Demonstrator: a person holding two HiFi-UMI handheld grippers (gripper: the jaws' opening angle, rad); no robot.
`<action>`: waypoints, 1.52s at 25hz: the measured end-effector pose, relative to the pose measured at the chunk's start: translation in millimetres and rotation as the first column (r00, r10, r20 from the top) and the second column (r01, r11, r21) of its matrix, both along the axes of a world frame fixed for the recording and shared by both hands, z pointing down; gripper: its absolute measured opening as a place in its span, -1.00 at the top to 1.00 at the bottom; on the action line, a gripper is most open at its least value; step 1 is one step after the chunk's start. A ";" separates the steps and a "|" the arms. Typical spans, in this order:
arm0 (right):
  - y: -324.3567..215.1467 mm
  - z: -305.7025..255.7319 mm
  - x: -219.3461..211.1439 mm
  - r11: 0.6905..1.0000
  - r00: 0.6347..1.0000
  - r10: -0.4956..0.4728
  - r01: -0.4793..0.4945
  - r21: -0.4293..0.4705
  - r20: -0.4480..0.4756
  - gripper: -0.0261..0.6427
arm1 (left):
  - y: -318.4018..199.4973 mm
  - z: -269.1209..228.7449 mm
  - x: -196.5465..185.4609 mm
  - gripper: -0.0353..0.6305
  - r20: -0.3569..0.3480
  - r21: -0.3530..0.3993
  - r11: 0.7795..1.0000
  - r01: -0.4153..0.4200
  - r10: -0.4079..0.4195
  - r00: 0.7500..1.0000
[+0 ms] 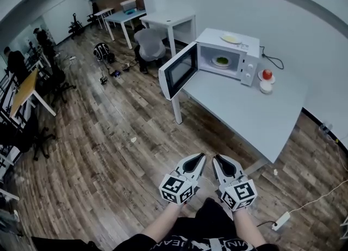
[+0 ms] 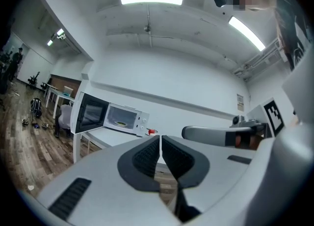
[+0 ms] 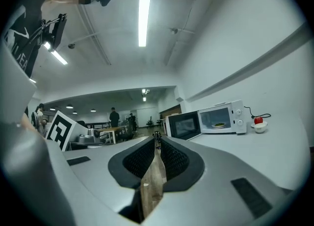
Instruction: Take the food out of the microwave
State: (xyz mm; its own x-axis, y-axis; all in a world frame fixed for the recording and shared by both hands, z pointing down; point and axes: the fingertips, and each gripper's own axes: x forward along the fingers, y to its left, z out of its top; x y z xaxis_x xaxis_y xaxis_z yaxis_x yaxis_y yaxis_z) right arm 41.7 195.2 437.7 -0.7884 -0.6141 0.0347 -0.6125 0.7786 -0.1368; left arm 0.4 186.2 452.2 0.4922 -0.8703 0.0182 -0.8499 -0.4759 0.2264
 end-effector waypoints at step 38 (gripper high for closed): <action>-307.3 21.6 -19.3 0.999 0.999 -0.036 0.035 -0.035 -0.032 0.76 | -299.9 18.6 -4.9 0.83 -0.021 -0.038 0.999 0.026 -0.027 0.999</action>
